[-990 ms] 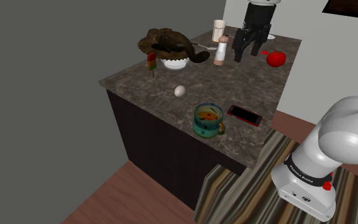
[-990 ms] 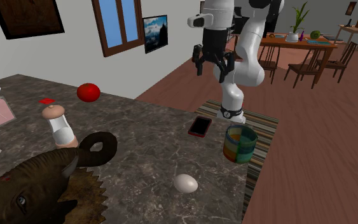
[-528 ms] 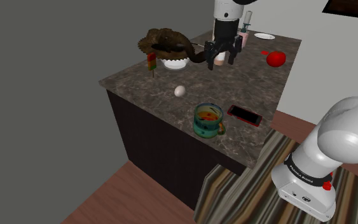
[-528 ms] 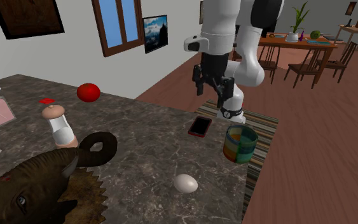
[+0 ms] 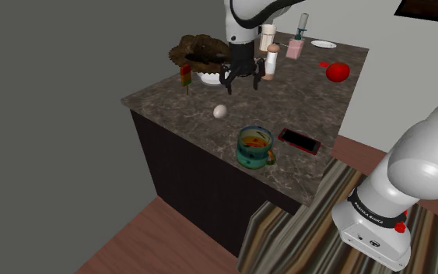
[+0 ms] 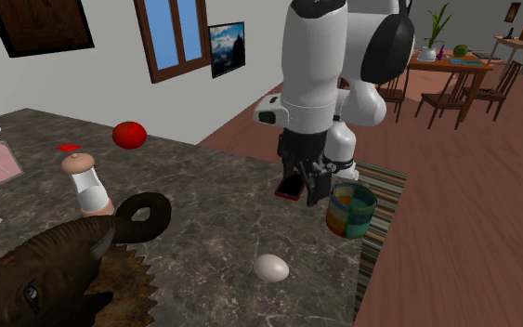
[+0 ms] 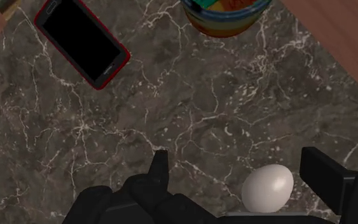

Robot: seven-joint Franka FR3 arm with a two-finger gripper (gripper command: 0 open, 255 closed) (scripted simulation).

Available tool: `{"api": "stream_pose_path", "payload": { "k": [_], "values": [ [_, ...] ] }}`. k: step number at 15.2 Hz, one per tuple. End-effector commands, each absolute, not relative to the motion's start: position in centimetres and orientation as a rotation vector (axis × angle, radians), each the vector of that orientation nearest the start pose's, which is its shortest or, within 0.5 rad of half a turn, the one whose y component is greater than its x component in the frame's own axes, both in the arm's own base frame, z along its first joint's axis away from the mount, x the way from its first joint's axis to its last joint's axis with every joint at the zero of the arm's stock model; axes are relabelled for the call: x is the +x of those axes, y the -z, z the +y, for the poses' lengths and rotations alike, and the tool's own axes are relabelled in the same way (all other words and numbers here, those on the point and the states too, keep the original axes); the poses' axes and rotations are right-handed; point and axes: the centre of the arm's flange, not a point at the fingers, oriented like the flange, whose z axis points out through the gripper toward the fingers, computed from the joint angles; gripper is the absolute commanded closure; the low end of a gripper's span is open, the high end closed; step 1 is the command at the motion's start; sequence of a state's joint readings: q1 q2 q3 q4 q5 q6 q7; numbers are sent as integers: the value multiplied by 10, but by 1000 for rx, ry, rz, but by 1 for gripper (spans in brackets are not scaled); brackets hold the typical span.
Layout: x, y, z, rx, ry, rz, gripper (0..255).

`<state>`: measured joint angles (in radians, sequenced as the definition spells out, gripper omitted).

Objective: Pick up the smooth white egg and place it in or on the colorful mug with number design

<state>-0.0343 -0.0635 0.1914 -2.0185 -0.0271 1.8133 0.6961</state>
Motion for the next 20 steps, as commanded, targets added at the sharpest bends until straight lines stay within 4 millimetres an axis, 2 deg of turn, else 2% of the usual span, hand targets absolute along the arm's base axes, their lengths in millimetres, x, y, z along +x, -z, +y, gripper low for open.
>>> {"api": "stream_pose_path", "payload": {
  "k": [1,10,11,18,20],
  "values": [
    [539,-448,85,-3099,-211,938,0],
    [643,-370,87,-2994,-323,1310,0],
    [643,-370,87,-2994,-323,1311,0],
    [634,-331,85,-2994,-323,1311,0],
    [634,-331,85,-2994,-323,1311,0]
  ]
}}
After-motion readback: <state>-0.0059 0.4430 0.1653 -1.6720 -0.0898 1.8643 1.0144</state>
